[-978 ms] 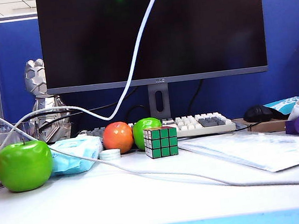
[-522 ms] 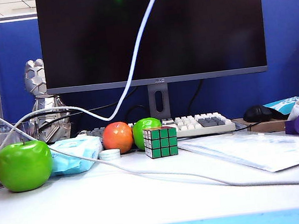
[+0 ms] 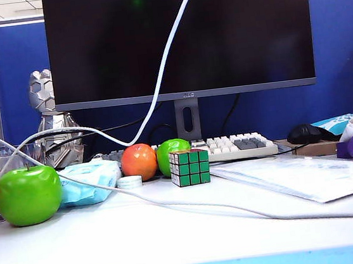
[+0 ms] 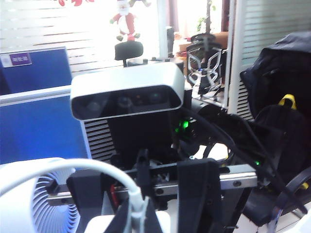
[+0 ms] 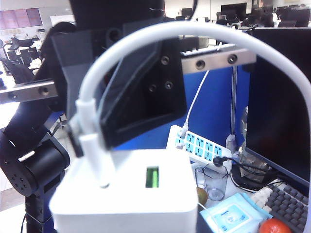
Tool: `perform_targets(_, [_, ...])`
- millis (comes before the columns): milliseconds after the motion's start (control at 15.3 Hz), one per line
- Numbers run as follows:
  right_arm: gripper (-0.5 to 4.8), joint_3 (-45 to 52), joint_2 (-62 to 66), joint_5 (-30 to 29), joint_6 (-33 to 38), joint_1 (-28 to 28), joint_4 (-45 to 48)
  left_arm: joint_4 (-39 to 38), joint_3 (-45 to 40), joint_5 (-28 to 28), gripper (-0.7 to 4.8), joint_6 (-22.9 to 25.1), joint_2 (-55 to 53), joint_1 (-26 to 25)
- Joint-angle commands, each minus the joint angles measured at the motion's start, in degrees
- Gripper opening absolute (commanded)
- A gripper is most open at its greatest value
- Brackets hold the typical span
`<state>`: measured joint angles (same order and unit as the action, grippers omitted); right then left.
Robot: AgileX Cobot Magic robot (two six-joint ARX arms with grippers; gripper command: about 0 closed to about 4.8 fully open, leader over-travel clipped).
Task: Pick up the Type-C charging cable and the charging base, insert one end of the Type-C charger into the corresponding slot on the base, and finally place the plugged-in charger back on the table.
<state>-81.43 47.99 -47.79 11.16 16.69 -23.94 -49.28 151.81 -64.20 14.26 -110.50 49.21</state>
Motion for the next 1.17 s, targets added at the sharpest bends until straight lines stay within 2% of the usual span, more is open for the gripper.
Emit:
perform_targets(65, [-0.01,-1.8,-0.8,4.2,2.4,-0.3,16.0,-15.8,-1.4,0.4,-0.06,2.6,-1.5,0.4])
perform_targets(456, [-0.01,-1.8,-0.8,4.2,2.8,-0.3,16.5,-18.3,-1.4,1.5,-0.06,5.0,-1.5,0.4])
perform_targets(522, [-0.01,-1.8,-0.9,4.2,2.8,-0.3,16.5,-18.3,-1.4,1.5,0.10,5.0,-1.5,0.4])
perform_targets(587, [-0.01,-1.8,-0.9,4.2,2.8,-0.3,16.5,-17.7,-1.4,1.5,1.52,5.0,-1.5,0.4])
perform_targets(652, [-0.01,-1.8,-0.9,4.2,2.8,-0.3,16.5,-17.2,-1.4,1.6,1.90,5.0,-1.5,0.4])
perform_targets(848, [-0.01,-1.8,-0.9,4.0,2.8,-0.3,16.5,-14.2,-1.4,1.7,1.91,4.5,-1.5,0.4])
perform_targets(1174, [-0.01,-1.8,-1.0,2.6,2.8,-0.3,16.5,-2.8,-1.4,2.1,1.91,-2.7,-1.5,0.2])
